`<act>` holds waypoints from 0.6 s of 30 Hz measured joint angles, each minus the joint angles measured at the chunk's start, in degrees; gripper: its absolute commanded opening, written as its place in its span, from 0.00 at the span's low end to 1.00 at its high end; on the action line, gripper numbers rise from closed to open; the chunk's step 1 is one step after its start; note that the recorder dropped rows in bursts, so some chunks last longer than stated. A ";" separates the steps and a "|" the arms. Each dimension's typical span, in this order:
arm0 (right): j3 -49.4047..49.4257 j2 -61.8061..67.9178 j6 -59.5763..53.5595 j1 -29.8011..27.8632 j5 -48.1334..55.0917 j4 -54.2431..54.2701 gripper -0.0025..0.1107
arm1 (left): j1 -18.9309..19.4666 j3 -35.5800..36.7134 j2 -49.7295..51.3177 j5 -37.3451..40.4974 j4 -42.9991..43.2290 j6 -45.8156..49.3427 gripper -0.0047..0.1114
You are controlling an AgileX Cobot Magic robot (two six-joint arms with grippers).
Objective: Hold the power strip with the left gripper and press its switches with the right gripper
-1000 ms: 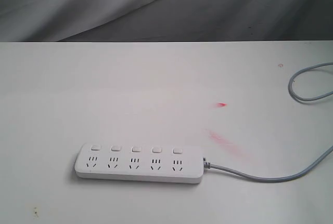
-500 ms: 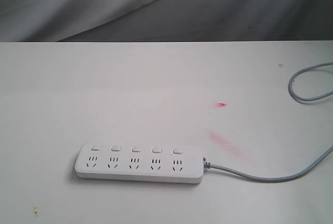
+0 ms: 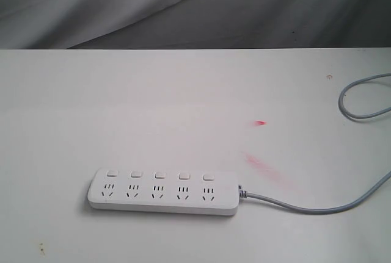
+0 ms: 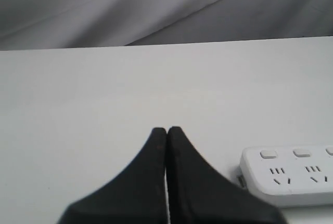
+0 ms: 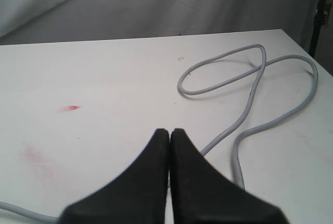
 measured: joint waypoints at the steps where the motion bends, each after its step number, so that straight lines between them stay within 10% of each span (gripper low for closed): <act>1: 0.00 0.00 0.00 0.00 0.00 0.00 0.02 | 0.00 0.00 0.00 -1.47 1.31 0.00 0.04; 18: 0.00 0.00 0.00 0.00 0.00 0.00 0.02 | 0.00 -14.04 -0.12 -9.89 11.42 -3.88 0.04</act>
